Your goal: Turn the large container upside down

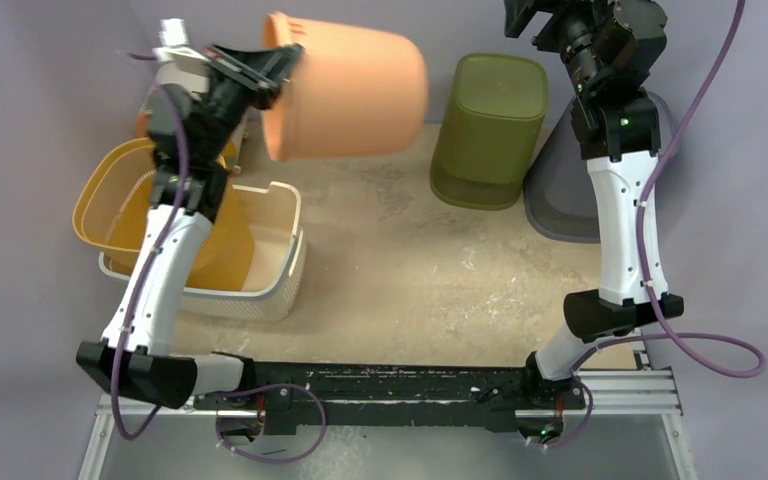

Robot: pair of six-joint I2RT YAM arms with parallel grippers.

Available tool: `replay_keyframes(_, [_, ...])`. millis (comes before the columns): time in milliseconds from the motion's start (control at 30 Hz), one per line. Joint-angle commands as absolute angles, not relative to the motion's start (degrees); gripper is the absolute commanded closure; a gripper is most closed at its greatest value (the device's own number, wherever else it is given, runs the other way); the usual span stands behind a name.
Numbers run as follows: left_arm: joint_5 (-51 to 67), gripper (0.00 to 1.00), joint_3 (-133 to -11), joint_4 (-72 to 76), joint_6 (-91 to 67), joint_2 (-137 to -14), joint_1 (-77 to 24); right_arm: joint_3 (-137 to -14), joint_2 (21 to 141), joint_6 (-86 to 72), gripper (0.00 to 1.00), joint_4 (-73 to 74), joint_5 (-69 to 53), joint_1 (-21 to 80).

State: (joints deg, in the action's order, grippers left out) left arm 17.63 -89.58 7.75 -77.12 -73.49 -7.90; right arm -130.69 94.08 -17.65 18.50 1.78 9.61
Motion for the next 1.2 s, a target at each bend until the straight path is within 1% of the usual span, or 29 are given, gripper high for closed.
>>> replay_keyframes(0, [14.94, 1.0, -87.56, 15.24, -72.91, -75.3, -20.63, -133.69, 94.36, -17.71, 0.0, 17.07, -0.63, 9.02])
replay_keyframes(100, [13.71, 1.0, -84.89, 16.23, -71.07, -77.83, -25.53, -133.09, 93.99, -17.18, 0.0, 17.08, -1.42, 8.72])
replay_keyframes(200, [13.29, 1.0, -78.54, 22.97, -73.38, -79.41, -28.34, -131.4, 93.17, -16.6, 0.0, 16.55, -1.84, 8.38])
replay_keyframes(367, [12.45, 1.0, -71.32, 30.54, -76.36, -80.94, -32.42, -129.5, 92.7, -16.03, 0.0, 16.31, -2.64, 7.21])
replay_keyframes(500, [10.07, 1.0, -62.72, 49.19, -85.31, -83.66, -35.68, -129.21, 93.31, -16.81, 0.0, 16.0, -4.51, 5.57])
replay_keyframes(567, [8.57, 1.0, -60.32, 59.8, -90.1, -86.73, -37.23, -129.04, 93.66, -17.42, 0.0, 15.68, -5.49, 5.01])
replay_keyframes(700, [5.33, 1.0, -59.69, 77.51, -99.44, -95.41, -40.46, -129.03, 94.1, -17.35, 0.0, 15.09, -5.97, 4.45])
replay_keyframes(767, [1.81, 1.0, -59.81, 88.29, -104.85, -100.56, -42.64, -129.4, 94.31, -17.07, 0.0, 15.19, -5.89, 4.04])
replay_keyframes(833, [-1.3, 1.0, -60.34, 95.47, -110.18, -105.78, -44.56, -129.43, 94.33, -16.92, 0.0, 15.12, -5.89, 3.77])
replay_keyframes(900, [-3.43, 1.0, -60.4, 98.51, -113.3, -109.94, -46.35, -129.09, 94.27, -16.85, 0.0, 14.91, -5.97, 3.54])
replay_keyframes(1167, [-5.45, 1.0, -61.31, 98.85, -119.48, -118.51, -51.09, -126.71, 93.53, -16.24, 0.0, 14.1, -5.69, 2.32])
